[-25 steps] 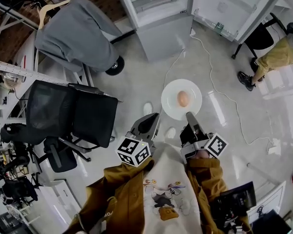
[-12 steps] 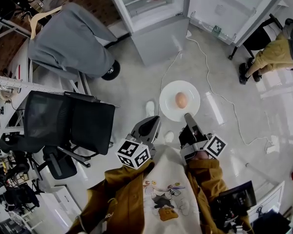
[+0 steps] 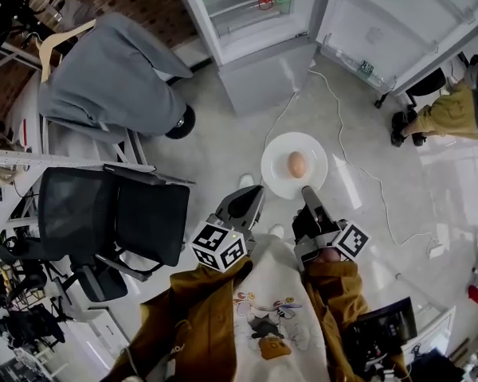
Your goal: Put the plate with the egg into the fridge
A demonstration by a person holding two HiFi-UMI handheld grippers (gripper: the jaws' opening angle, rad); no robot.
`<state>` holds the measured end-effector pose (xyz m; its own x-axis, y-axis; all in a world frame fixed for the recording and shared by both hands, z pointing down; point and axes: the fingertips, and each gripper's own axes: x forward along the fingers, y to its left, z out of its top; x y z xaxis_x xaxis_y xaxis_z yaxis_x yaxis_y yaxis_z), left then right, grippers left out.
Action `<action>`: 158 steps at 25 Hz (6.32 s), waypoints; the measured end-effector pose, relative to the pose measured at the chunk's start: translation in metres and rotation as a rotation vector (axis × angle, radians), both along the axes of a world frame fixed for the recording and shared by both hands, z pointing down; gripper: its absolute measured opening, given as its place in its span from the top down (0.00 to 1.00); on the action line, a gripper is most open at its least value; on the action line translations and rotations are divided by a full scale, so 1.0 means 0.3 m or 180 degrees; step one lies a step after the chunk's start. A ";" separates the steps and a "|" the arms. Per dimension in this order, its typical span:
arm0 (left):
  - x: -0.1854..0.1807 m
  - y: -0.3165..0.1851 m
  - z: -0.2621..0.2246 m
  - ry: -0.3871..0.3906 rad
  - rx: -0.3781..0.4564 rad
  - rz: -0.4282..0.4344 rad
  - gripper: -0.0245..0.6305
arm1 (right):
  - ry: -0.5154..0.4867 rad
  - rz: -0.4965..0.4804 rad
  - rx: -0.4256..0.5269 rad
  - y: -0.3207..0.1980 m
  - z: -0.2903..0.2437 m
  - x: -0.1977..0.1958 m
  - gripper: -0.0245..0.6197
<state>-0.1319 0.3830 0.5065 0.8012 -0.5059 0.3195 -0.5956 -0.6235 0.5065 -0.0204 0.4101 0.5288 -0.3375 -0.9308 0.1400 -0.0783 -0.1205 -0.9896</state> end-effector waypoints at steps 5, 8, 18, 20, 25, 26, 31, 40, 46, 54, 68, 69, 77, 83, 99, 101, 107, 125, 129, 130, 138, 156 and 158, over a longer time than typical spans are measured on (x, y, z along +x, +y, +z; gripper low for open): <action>-0.007 -0.157 -0.037 0.0013 0.0039 0.0089 0.95 | 0.0044 0.0074 0.0031 -0.162 -0.034 -0.003 0.93; -0.017 -0.243 -0.047 0.0032 0.0042 0.0112 0.95 | 0.0078 0.0083 0.0010 -0.250 -0.040 -0.015 0.93; -0.122 -0.517 -0.031 0.0119 -0.0024 0.0127 0.95 | 0.0115 0.0107 -0.0049 -0.508 -0.040 -0.112 0.93; -0.145 -0.566 -0.018 0.0139 -0.0056 0.0148 0.95 | 0.0112 0.0141 -0.0054 -0.550 -0.037 -0.139 0.93; -0.170 -0.677 -0.001 0.0143 -0.0014 0.0253 0.95 | 0.0104 0.0245 -0.0055 -0.628 -0.022 -0.175 0.93; -0.174 -0.688 -0.002 0.0146 -0.0009 0.0267 0.95 | 0.0103 0.0267 -0.0053 -0.637 -0.022 -0.178 0.93; -0.198 -0.720 -0.004 0.0144 -0.0022 0.0294 0.95 | 0.0064 0.0311 -0.0067 -0.675 -0.016 -0.198 0.93; -0.205 -0.791 -0.012 0.0156 -0.0003 0.0274 0.95 | 0.0083 0.0293 -0.0039 -0.746 -0.023 -0.210 0.93; -0.166 -0.884 -0.009 0.0141 0.0027 0.0236 0.95 | 0.0050 0.0287 -0.0016 -0.848 -0.018 -0.162 0.93; -0.074 -1.040 -0.005 0.0102 0.0017 0.0182 0.95 | 0.0038 0.0230 0.0016 -1.012 -0.019 -0.067 0.93; 0.199 -1.328 -0.027 0.0059 0.0072 -0.0028 0.95 | 0.0030 -0.0018 0.0037 -1.327 -0.022 0.213 0.93; 0.214 -1.344 -0.029 0.0049 0.0074 -0.0044 0.95 | 0.0017 -0.0036 0.0032 -1.343 -0.022 0.227 0.93; 0.341 -1.443 -0.037 -0.0034 0.0130 -0.0223 0.95 | -0.0024 -0.0173 0.0060 -1.449 -0.023 0.349 0.93; 0.396 -1.484 -0.023 -0.0078 0.0145 -0.0301 0.95 | -0.0016 -0.0238 0.0068 -1.511 -0.006 0.413 0.93; 0.402 -1.565 -0.028 -0.0050 0.0222 -0.0424 0.95 | -0.0033 -0.0297 0.0094 -1.611 -0.010 0.415 0.93; 0.403 -1.574 -0.029 -0.0034 0.0237 -0.0450 0.95 | -0.0040 -0.0314 0.0113 -1.626 -0.015 0.418 0.93; 0.399 -1.604 -0.048 -0.0066 0.0264 -0.0560 0.95 | -0.0053 -0.0357 0.0153 -1.666 -0.067 0.427 0.93; 0.391 -1.696 -0.228 -0.0093 0.0573 -0.0756 0.95 | -0.0104 -0.0497 0.0377 -1.781 -0.258 0.426 0.93; 0.389 -1.722 -0.270 -0.0080 0.0678 -0.0757 0.95 | -0.0105 -0.0482 0.0439 -1.807 -0.295 0.422 0.93; 0.391 -1.727 -0.278 -0.0083 0.0700 -0.0753 0.95 | -0.0112 -0.0471 0.0448 -1.812 -0.304 0.423 0.93; 0.416 -1.755 -0.340 -0.0067 0.0849 -0.0688 0.95 | -0.0159 -0.0365 0.0465 -1.854 -0.362 0.433 0.93; 0.470 -1.823 -0.445 -0.0050 0.1094 -0.0525 0.95 | -0.0039 -0.0216 0.0599 -1.940 -0.449 0.497 0.93; 0.475 -1.831 -0.448 -0.0051 0.1101 -0.0511 0.95 | -0.0039 -0.0217 0.0598 -1.949 -0.453 0.499 0.93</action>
